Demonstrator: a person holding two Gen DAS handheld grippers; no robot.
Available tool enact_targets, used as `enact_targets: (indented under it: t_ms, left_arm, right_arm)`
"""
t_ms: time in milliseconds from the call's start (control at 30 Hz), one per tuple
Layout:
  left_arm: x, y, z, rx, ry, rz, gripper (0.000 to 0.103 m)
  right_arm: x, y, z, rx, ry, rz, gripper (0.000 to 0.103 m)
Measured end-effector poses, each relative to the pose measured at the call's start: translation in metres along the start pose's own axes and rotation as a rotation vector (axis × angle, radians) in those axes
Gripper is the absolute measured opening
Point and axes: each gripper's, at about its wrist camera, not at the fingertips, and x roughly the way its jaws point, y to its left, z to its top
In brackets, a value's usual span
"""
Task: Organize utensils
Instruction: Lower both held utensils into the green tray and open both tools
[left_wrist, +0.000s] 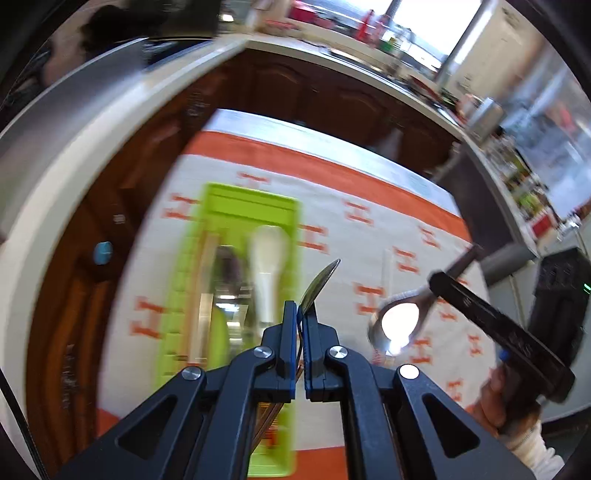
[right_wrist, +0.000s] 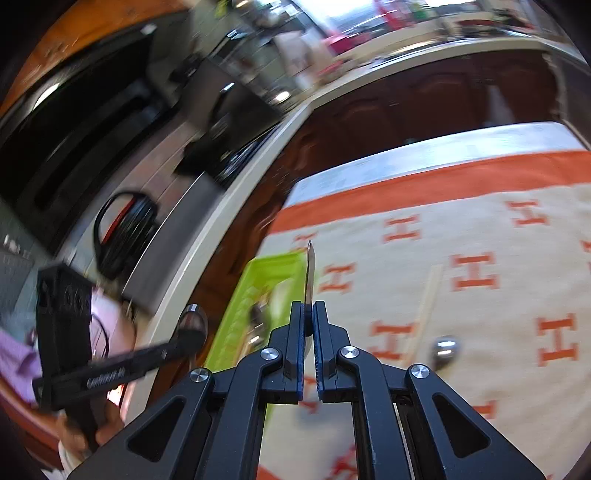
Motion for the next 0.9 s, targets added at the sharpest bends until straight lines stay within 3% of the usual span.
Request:
enact_targets:
  t_ms: [167,267,500,633,733,800,900]
  left_arm:
    - [0.017,0.045,-0.009,-0.087,0.033,0.043,0.001]
    - [0.033,0.064,-0.017,-0.137,0.067,0.026,0.001]
    - [0.059,0.077,-0.025,-0.159,0.100,-0.006,0.001]
    - [0.064,0.079,-0.028,-0.166,0.111,-0.010,0.005]
    - [0.066,0.080,-0.029,-0.178,0.111,-0.012,0.018]
    - [0.064,0.080,-0.029,-0.179,0.103,-0.026,0.029]
    - [0.060,0.077,-0.029,-0.177,0.092,-0.048,0.045]
  right_arm:
    - [0.037,0.061,-0.018,-0.137,0.106,0.031,0.005]
    - [0.060,0.086,-0.032,-0.210,0.178,0.027,0.005]
    - [0.104,0.110,-0.056,-0.293,0.308,-0.010,0.005]
    - [0.116,0.112,-0.063,-0.333,0.329,-0.032,0.006]
    - [0.122,0.114,-0.065,-0.349,0.330,-0.059,0.011]
    - [0.124,0.114,-0.065,-0.340,0.331,-0.065,0.023]
    - [0.120,0.111,-0.063,-0.325,0.297,-0.081,0.029]
